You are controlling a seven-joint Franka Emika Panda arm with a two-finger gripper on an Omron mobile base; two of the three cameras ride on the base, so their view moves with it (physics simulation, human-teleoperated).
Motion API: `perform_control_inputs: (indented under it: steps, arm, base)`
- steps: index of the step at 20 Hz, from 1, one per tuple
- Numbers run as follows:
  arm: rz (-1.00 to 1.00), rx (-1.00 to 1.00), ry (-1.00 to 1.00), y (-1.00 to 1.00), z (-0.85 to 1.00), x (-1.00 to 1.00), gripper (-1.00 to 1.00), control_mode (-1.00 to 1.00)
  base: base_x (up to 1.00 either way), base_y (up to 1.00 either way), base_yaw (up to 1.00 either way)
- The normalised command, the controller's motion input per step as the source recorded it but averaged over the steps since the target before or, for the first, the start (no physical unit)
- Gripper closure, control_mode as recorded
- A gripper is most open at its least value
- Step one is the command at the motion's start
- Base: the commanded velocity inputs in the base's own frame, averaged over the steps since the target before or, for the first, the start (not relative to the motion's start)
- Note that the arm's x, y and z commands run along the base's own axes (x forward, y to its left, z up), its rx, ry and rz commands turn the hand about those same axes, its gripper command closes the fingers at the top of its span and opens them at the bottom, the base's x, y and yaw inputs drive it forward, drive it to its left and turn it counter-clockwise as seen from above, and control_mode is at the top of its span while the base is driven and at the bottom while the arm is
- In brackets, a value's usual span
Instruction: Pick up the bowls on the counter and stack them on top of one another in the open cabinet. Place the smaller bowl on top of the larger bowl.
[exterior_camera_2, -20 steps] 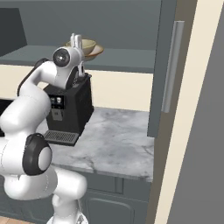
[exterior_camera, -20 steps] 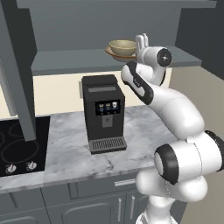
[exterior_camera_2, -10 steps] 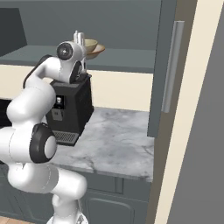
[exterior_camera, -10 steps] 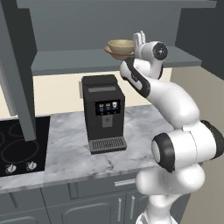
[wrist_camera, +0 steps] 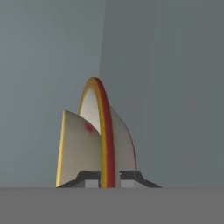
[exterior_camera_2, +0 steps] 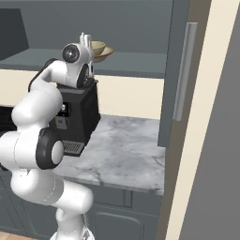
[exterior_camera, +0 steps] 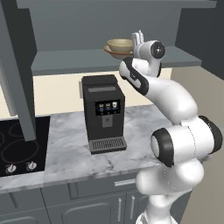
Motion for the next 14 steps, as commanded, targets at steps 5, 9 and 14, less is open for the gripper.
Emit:
perform_control_inputs:
  steps: [5,9,14]
  arm:
    - [0.0,0.0,0.0,0.02,-0.1,0.15,1.0,-1.0]
    - [0.0,0.0,0.0,0.01,-0.07,0.08,-1.0,-1.0]
    - [0.0,0.0,0.0,0.0,-0.02,0.05,-1.0,-1.0]
  base:
    - [0.0,0.0,0.0]
    - [0.0,0.0,0.0]
    - [0.0,0.0,0.0]
